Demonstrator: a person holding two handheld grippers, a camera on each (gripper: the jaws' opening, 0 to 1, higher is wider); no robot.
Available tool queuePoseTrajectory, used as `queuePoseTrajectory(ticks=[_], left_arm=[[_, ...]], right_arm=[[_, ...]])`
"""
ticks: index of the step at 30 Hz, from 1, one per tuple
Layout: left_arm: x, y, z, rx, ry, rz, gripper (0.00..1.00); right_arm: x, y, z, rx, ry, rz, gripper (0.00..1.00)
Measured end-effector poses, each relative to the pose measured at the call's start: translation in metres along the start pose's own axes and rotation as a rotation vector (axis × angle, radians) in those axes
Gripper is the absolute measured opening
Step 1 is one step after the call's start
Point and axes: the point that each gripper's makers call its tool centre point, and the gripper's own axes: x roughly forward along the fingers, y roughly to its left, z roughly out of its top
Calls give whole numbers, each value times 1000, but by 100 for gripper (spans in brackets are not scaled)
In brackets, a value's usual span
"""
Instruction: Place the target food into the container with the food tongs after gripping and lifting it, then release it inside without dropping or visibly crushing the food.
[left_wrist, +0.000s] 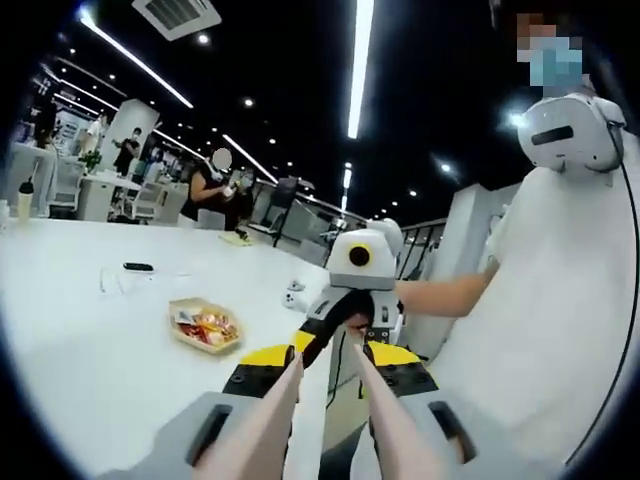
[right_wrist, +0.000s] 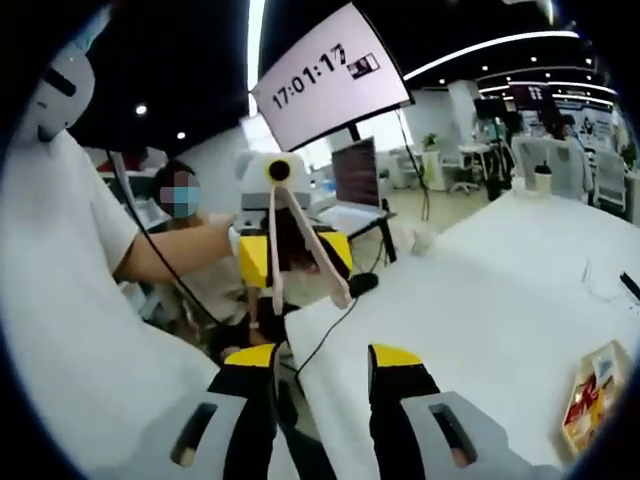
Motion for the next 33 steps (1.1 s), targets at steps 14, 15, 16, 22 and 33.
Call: queuePoseTrajectory(ticks=[14,15,16,22,33], left_arm=[[8,-6,-32,-21,111,-115,25],[9,-5,-33,-26,116,-115,25],[9,-4,-35,-26,121,-118,24],[7,-3,-38,-41,119,-146,32],[9,9,-41,21,110,-75,23]], right_arm=[[12,13,-12,-155,113,94,24],[13,12,-13,-153,113,93,24],[13,12,-15,-150,120,96,22],[9,-13,-18,-162,117,16,3],[0,-13,-16,-134,122,90,34]])
